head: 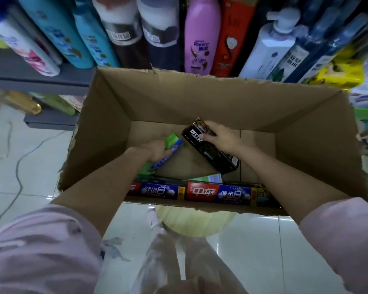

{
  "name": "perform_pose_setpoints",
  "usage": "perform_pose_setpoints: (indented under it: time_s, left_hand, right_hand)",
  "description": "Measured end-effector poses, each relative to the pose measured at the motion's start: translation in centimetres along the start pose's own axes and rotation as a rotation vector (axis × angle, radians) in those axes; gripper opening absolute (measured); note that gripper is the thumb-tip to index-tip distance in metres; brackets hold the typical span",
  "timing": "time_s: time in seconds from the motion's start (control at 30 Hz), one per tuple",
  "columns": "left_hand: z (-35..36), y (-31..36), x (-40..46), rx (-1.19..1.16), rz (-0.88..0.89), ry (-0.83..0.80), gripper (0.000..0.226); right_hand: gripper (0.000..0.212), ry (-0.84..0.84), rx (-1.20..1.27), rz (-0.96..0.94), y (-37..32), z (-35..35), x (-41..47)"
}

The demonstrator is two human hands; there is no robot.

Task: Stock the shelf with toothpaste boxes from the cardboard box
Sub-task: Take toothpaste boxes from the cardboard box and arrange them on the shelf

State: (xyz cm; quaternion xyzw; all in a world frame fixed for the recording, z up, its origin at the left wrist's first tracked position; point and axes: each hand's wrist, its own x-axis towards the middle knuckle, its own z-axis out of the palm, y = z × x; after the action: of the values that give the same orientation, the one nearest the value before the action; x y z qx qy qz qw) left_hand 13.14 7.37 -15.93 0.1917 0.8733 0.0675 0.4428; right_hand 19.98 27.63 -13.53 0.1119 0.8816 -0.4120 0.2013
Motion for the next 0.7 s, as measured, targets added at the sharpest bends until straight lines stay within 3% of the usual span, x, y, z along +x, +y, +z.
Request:
perform_pose_setpoints:
  time_s: [0.1, 0.2, 0.3, 0.37, 0.5, 0.7]
  left_hand:
    - [-1.2, -0.6, -1.4, -0.279, 0.021, 0.159, 0.05]
    - [-2.5, 0.0, -3.5, -0.53, 0.155, 0.327, 0.054]
    - [-3.8, 1.1, -6.4, -0.829, 0.322, 0.465, 0.032]
    - [-5.1, 1.9, -8.8, -0.984, 0.403, 0.519, 0.018]
    - [-7.9, 3.3, -13.2, -1.151, 0.497, 0.619, 0.027]
    - [-14.1, 1.4, -19.2, -1.217, 0.522, 0.871, 0.038]
  right_hand:
    - [0.042, 0.115, 0.153, -0.055, -1.1, -0.4, -0.7]
    - [0.04, 0.236, 0.26, -0.1, -3.3, -0.6, -1.5]
    - [0.041, 0.321, 0.391, -0.136, -6.3, -0.9, -2.6]
    - [0.053, 0.389, 0.421, -0.193, -8.5, -1.3, -3.3]
    - [0.055, 0.46, 0.45, -0.298, -13.8, -2.6, -4.8]
    - [0.03, 0.413, 0.555, -0.434, -23.5, -4.7, -5.2]
